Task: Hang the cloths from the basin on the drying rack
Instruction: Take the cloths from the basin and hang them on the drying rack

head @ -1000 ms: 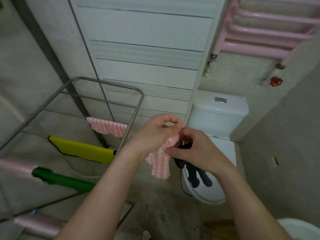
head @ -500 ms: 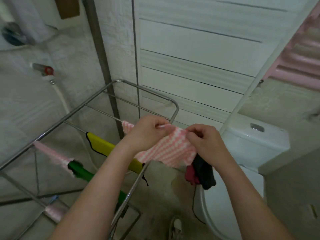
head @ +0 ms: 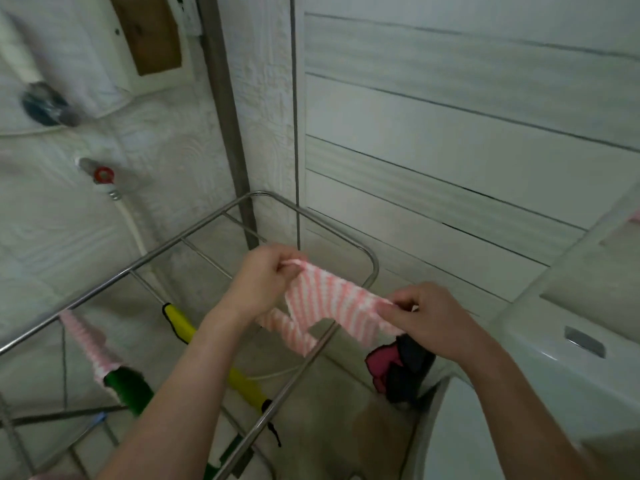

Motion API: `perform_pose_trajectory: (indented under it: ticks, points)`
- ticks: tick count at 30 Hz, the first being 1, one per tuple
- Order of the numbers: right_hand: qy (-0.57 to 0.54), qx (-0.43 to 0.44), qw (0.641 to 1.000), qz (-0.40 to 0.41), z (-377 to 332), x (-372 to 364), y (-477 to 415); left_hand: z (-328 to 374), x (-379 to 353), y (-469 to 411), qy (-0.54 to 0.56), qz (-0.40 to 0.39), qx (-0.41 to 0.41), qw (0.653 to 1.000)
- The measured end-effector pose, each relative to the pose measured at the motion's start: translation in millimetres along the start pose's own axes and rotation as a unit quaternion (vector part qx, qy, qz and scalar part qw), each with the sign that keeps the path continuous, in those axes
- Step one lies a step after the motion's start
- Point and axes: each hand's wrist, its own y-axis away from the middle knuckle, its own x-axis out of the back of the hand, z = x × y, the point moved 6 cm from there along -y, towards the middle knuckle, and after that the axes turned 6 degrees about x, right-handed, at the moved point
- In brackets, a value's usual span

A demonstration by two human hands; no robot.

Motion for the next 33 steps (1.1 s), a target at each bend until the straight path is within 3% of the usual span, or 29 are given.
perform_pose_trajectory:
  ticks: [6,9,14,23,28,33]
  points:
    - [-0.048,0.035,0.998,-0.032,15.6,-7.3,-39.9,-26.2,2.5,-23.7,0.04,0.147,0.067,0.986]
    - [-0.149,0.044,0.986,-0.069,11.3,-14.9,-55.3,-29.3,12.0,-23.3,0.073,0.209,0.12,0.968]
    - [-0.31,-0.025,0.948,-0.063,34.2,-30.2,-83.8,-36.8,17.1,-45.7,0.134,0.223,0.138,0.956]
    - [-0.095,-0.145,0.983,0.062,129.4,-48.6,-133.4,-72.5,-72.6,-119.3,-0.056,0.086,0.177,0.979]
    - [-0.003,-0.165,0.981,0.098,147.7,-46.9,-150.6,-76.4,-93.3,-143.7,-0.051,0.088,0.202,0.974]
    - [0.03,-0.171,0.978,0.115,156.9,-50.5,-157.9,-79.9,-106.9,-151.5,-0.02,0.024,0.208,0.978]
